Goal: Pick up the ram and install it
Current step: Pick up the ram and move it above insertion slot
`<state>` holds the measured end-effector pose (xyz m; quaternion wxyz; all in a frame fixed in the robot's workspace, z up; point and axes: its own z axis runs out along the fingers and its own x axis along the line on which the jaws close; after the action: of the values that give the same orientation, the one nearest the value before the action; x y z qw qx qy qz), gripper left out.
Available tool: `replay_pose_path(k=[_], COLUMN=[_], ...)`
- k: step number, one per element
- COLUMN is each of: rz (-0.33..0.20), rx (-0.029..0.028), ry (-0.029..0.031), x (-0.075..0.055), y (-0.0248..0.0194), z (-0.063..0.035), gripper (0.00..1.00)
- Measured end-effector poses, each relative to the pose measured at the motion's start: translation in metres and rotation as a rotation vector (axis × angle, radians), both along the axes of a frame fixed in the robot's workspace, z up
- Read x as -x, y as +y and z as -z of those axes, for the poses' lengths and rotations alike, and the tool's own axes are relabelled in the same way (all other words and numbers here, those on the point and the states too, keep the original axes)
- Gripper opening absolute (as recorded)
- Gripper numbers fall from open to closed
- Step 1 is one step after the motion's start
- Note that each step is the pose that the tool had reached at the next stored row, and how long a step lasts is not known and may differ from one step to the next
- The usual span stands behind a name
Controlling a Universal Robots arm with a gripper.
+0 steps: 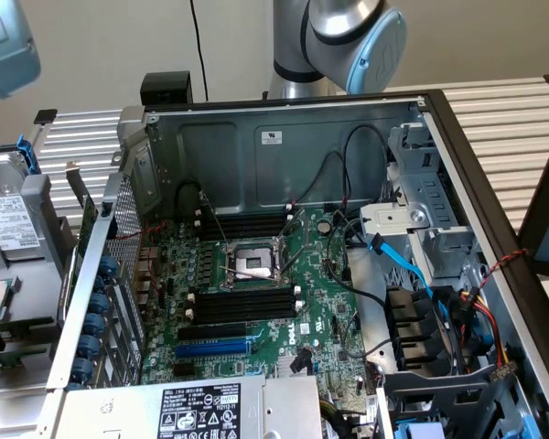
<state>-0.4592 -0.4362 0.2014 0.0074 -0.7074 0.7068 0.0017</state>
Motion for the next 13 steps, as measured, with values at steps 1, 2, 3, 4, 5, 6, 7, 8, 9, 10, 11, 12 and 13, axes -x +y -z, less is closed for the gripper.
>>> replay_pose_path(k=[1,2,3,4,5,6,7,8,9,10,11,12,13], rz=[-0.008,-0.016,-0.018,-0.018,-0.018,-0.018,-0.018,-0.018,-0.018,-0.018,-0.018,-0.018,-0.018], rx=[0.0000,0.0001,0.0000,0.0000,0.0000,0.0000,0.0000,0.0000,0.0000,0.0000,0.0000,0.0000,0.0000], ry=[0.0000,0.0000,-0.0001,-0.0001,-0.0001,-0.0001,-0.0001,-0.0001,-0.0001,-0.0001,-0.0001,-0.0001,-0.0001], x=[0.0000,0.0000,0.0000,0.0000,0.0000,0.0000,0.0000,0.0000,0.0000,0.0000,0.0000,0.0000,0.0000], y=[0.0000,0.0000,0.0000,0.0000,0.0000,0.0000,0.0000,0.0000,0.0000,0.0000,0.0000,0.0000,0.0000], z=[0.0000,0.0000,0.0001,0.0001,0.0001,0.0001,0.0001,0.0001,0.0001,0.0001,0.0001,0.0001,0.0001], gripper=[0.26,0.26,0.26,0.26,0.26,0.26,0.26,0.25,0.25,0.17,0.17,0.17,0.17])
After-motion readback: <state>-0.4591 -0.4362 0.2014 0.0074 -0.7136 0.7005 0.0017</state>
